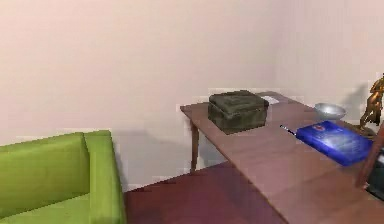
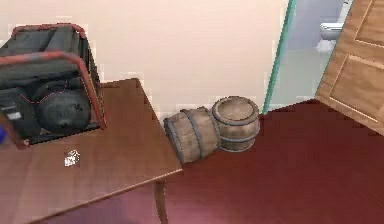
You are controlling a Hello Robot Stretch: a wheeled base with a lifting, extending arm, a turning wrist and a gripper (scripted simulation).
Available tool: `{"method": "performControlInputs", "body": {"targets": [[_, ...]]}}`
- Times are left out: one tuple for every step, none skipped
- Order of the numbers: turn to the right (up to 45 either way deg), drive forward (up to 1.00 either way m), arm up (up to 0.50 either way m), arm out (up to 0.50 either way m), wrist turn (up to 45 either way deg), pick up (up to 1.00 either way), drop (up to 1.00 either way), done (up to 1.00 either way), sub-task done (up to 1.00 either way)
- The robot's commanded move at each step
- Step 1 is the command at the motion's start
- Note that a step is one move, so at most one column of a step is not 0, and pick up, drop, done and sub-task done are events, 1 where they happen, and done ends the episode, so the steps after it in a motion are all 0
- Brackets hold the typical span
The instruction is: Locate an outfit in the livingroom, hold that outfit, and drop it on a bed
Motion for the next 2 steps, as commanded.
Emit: {"method": "performControlInputs", "body": {"targets": [[45.0,0.0,0.0,0.0,0.0,0.0,0.0,0.0,0.0],[0.0,0.3,0.0,0.0,0.0,0.0,0.0,0.0,0.0]]}}
